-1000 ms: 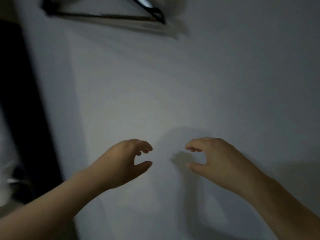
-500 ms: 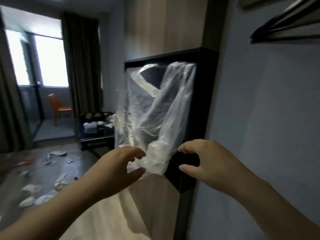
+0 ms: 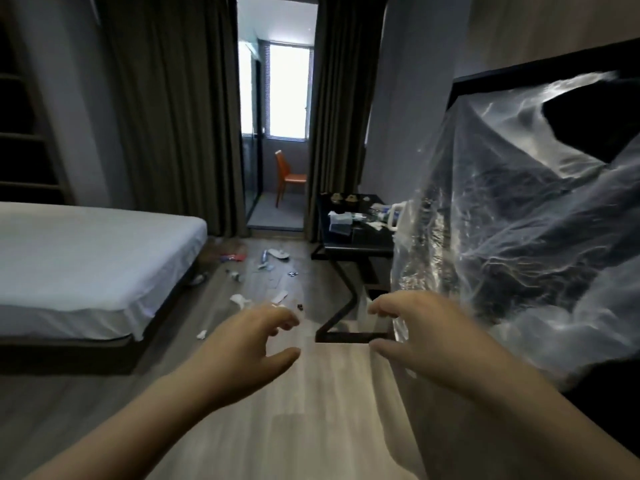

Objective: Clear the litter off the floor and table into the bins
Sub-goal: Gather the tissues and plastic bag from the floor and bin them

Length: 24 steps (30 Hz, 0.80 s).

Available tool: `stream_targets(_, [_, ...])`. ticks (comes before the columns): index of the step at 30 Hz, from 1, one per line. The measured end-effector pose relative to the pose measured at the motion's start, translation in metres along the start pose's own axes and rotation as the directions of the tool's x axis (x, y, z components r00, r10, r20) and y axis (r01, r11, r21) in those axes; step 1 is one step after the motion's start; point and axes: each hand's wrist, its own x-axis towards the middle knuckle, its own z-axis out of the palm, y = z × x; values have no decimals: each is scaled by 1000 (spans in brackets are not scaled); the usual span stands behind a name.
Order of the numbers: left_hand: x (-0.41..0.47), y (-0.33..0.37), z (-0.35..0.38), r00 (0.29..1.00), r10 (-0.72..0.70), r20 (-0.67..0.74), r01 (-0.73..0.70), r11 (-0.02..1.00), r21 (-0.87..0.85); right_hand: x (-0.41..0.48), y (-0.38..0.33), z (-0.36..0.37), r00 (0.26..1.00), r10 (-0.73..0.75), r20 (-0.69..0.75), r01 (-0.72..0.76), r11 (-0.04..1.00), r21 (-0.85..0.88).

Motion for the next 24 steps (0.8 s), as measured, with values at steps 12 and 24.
stream_targets(12, [133, -133, -1, 972, -236, -19, 237, 966, 103, 219, 42, 71, 989, -135, 53, 127, 983, 131])
stream_targets(24, [235, -303, -7, 936, -353, -3, 352, 934, 53, 416, 22, 153, 975, -166, 146, 141, 976, 168])
